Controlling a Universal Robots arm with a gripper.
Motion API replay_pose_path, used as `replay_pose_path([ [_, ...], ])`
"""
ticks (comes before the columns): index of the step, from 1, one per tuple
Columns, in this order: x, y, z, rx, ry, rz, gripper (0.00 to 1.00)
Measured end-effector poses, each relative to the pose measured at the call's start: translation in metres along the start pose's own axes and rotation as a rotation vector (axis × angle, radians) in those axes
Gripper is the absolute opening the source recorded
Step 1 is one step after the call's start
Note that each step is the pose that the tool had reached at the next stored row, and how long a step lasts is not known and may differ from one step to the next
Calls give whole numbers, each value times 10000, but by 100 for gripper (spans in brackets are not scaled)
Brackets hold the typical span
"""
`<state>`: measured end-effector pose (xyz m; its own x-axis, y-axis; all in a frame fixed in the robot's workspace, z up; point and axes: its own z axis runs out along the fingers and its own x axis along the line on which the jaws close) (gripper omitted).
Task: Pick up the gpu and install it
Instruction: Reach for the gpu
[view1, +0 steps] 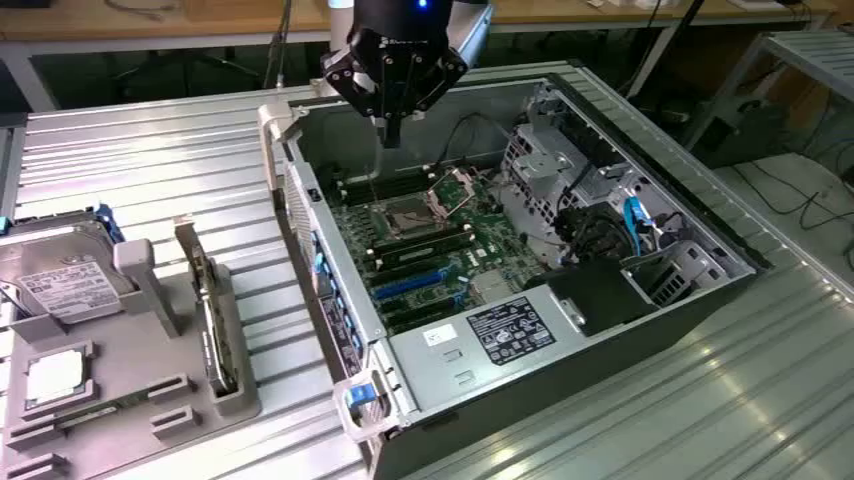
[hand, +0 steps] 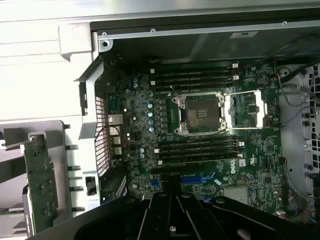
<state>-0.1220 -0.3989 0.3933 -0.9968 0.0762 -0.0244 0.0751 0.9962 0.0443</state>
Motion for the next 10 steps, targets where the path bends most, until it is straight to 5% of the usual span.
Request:
replay_pose_path([
  [10, 42, -6, -1, -1, -1, 0, 11],
])
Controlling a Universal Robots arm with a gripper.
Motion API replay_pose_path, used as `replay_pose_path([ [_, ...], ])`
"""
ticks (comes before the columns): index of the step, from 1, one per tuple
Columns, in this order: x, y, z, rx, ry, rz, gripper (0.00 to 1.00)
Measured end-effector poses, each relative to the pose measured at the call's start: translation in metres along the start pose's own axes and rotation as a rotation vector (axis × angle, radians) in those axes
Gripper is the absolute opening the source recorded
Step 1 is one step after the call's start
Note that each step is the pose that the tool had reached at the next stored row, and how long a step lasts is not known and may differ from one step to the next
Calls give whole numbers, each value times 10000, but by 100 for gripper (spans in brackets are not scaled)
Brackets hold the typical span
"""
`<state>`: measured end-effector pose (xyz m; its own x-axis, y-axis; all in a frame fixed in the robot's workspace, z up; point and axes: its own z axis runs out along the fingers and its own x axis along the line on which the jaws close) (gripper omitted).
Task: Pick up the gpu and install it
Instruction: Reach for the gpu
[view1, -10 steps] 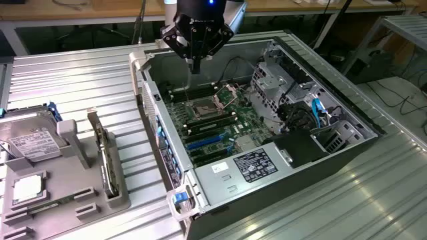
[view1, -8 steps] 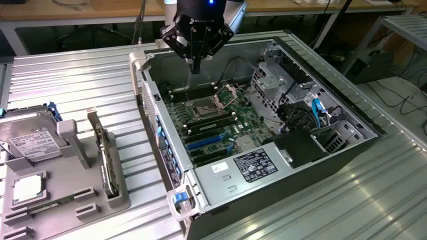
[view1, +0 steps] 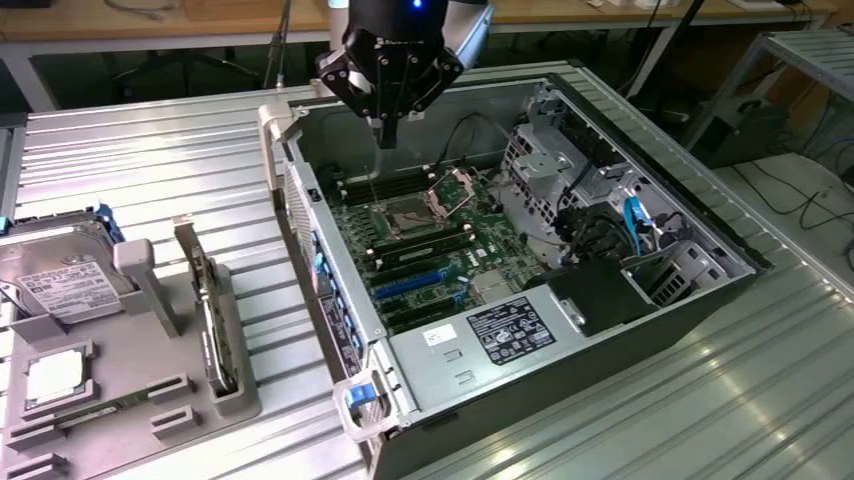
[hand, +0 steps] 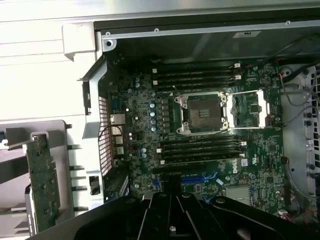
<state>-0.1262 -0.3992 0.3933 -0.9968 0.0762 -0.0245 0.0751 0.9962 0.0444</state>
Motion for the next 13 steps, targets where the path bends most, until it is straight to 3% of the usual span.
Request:
replay_pose_path([
  [13, 48, -13, -2, 0, 0, 0, 11],
])
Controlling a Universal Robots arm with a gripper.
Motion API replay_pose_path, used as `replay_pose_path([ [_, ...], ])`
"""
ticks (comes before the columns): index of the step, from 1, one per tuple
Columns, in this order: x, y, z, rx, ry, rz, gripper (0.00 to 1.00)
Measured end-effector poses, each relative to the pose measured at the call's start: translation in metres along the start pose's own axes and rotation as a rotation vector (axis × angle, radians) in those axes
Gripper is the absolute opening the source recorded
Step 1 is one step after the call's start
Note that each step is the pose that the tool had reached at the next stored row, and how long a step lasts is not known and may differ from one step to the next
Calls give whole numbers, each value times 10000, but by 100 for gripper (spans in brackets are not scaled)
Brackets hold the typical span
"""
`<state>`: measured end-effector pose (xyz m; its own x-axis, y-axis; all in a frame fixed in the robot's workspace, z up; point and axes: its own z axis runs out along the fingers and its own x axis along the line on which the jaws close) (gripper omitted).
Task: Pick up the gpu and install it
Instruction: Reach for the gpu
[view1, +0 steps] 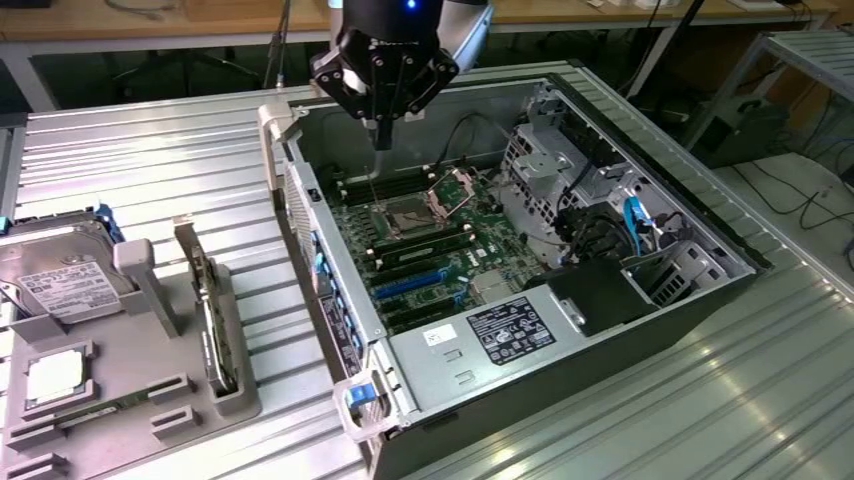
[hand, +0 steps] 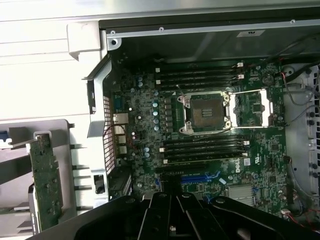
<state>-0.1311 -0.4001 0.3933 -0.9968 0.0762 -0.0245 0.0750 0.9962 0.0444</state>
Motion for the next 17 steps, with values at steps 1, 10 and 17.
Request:
replay_pose_path([
  [1, 3, -1, 0, 0, 0, 1, 11],
  [10, 21, -9, -1, 0, 0, 0, 11],
  [17, 35, -15, -2, 0, 0, 0, 11],
])
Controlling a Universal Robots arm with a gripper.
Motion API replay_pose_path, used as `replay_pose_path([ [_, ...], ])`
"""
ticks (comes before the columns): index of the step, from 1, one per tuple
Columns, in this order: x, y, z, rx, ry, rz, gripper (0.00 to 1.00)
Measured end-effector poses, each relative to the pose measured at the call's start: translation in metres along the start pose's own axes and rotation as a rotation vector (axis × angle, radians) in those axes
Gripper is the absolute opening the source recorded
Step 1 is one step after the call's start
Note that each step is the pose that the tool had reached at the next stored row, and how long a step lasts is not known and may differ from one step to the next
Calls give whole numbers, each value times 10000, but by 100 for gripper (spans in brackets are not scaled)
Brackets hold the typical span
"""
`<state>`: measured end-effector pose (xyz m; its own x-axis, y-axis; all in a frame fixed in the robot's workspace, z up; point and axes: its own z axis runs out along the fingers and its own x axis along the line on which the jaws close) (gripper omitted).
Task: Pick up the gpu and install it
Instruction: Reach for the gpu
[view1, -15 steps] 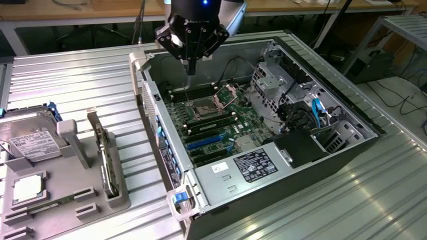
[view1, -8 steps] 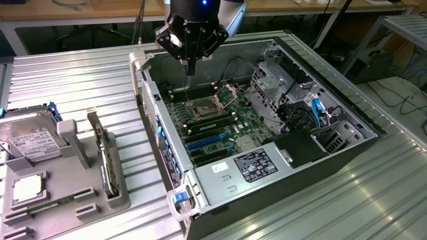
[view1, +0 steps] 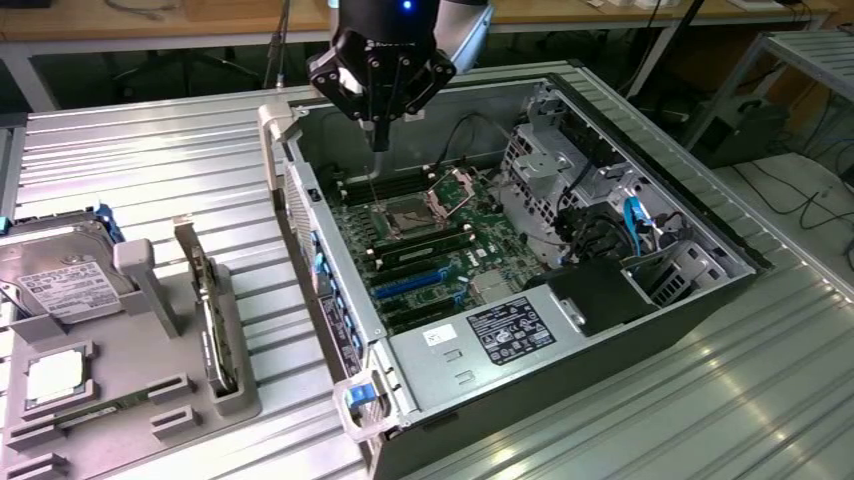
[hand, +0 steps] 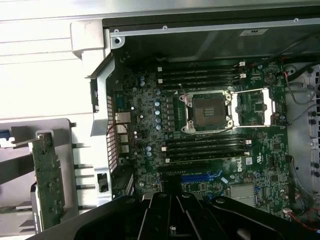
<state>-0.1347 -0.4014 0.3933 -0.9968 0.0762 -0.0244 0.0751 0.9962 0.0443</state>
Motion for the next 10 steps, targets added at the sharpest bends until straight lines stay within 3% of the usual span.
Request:
replay_pose_path([
  [10, 29, -13, -2, 0, 0, 1, 11],
])
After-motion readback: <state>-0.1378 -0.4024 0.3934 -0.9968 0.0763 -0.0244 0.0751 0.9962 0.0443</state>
